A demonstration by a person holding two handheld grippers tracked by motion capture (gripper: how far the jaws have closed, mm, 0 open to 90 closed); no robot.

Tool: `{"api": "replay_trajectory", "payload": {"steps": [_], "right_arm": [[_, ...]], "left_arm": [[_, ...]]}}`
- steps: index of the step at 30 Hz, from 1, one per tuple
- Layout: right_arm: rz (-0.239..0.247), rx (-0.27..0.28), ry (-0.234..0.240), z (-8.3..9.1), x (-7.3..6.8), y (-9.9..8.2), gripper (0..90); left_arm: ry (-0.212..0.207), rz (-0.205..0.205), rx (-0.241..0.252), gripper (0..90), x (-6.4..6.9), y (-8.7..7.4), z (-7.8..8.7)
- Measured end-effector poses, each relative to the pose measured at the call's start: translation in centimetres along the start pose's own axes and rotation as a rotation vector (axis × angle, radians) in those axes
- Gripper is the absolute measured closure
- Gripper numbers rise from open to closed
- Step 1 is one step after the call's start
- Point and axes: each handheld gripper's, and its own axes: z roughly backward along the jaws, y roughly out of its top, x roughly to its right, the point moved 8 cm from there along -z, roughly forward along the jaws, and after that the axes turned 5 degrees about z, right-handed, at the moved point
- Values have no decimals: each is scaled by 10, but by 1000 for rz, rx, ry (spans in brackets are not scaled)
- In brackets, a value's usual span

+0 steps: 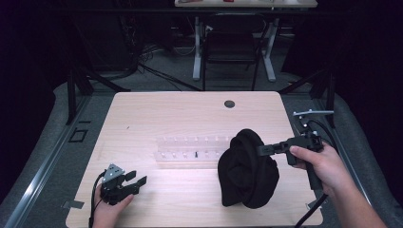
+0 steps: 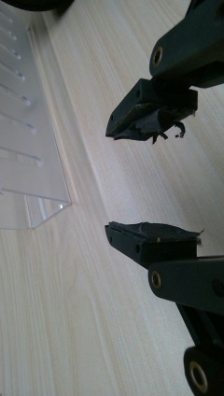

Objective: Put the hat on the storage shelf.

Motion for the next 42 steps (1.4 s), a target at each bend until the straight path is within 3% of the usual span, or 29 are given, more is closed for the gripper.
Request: {"api": "replay_trajectory", "payload": {"steps": [17, 42], "right_arm": [[27, 95, 6, 12, -13, 16, 888], [44, 142, 3, 14, -35, 46, 887]], "left_arm": [[-3, -2, -5, 463, 1, 0, -1], [-3, -1, -3, 463, 0, 0, -1]]}}
